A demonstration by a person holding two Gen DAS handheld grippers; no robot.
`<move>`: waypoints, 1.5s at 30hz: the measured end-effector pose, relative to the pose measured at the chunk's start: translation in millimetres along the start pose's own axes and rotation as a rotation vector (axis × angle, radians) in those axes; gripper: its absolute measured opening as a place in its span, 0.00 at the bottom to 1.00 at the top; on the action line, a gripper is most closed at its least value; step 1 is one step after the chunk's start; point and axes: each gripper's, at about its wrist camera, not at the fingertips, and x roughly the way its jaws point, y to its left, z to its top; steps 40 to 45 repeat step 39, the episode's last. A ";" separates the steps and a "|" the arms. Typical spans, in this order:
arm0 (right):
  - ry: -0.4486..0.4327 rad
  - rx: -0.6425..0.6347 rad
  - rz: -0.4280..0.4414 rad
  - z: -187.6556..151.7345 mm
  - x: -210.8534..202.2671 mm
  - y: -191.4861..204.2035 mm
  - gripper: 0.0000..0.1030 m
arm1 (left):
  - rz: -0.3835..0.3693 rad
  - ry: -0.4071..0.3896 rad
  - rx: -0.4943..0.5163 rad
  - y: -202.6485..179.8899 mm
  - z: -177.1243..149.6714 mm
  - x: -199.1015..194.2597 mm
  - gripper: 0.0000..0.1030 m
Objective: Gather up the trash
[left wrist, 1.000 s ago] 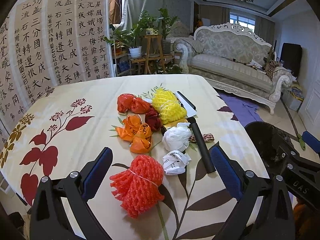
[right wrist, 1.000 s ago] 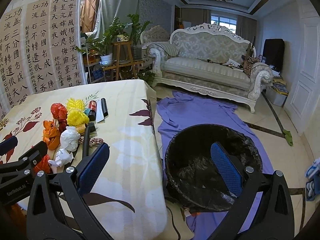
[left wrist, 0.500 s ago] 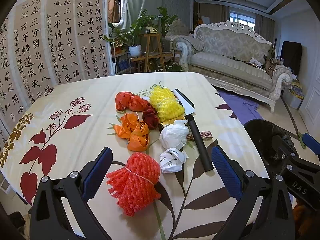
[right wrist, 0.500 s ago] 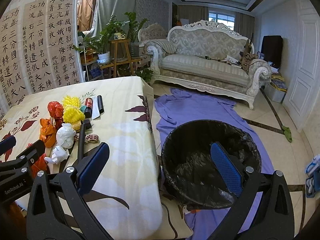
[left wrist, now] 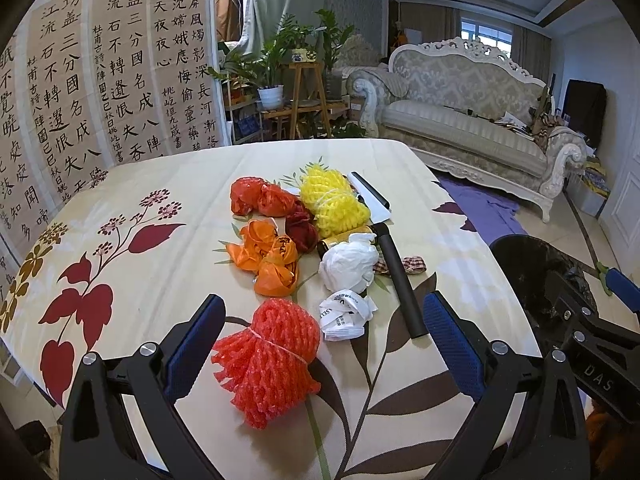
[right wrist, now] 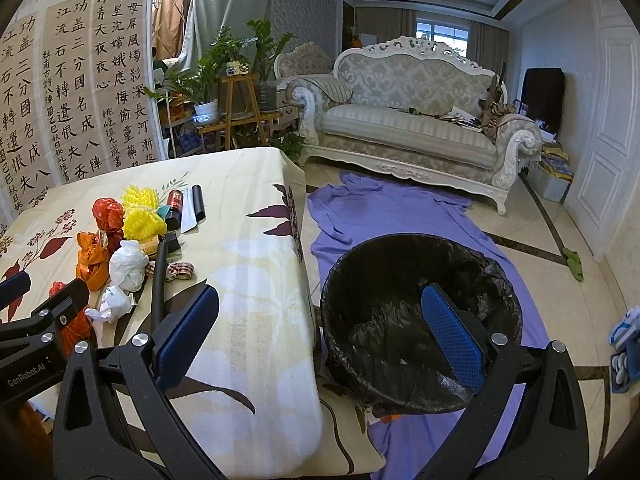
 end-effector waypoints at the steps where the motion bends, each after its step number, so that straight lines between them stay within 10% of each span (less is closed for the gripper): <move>1: 0.002 0.001 -0.001 -0.1 0.2 -0.2 0.96 | 0.002 0.000 0.000 0.0 -0.5 0.0 0.93; 45: 0.016 0.012 -0.006 -1.5 4.1 -2.1 0.96 | -0.014 -0.006 0.023 -5.7 4.3 1.2 0.93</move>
